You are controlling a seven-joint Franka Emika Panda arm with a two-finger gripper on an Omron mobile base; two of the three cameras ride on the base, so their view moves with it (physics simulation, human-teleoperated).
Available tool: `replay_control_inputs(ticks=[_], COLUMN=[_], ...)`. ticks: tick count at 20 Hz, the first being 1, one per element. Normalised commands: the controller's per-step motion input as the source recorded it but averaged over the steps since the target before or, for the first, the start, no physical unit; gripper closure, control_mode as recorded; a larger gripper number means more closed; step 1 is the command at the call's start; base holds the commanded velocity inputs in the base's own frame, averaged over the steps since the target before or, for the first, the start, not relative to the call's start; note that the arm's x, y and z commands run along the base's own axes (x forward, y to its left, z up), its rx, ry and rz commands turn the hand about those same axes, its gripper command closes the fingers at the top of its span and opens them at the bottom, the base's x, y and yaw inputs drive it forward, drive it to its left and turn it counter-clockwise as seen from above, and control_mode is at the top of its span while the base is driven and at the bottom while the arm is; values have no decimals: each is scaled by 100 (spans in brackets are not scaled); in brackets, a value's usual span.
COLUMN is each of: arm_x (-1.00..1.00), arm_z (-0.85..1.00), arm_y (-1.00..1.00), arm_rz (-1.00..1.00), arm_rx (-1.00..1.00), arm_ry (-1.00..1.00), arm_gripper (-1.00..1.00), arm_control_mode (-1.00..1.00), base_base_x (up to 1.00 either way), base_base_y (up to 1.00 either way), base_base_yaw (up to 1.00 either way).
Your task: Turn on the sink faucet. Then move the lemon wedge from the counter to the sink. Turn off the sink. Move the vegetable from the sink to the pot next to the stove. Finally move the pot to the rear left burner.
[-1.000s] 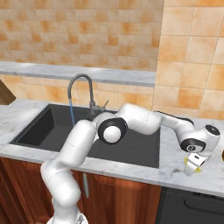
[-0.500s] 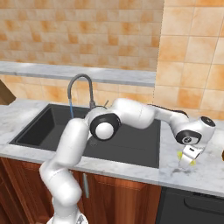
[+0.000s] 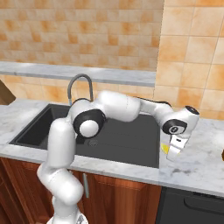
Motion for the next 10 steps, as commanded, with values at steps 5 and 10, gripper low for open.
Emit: replay_control_inputs(ticks=[5, 10], arm_x=[16, 18], arm_z=[13, 19], arm_y=[96, 94], arm_rz=[30, 30], arm_rx=[0, 0], arm_ry=[0, -1], arm_gripper=[100, 100], arm_control_mode=[-100, -100], base_base_x=[0, 0], base_base_y=[0, 0], base_base_yaw=[0, 0])
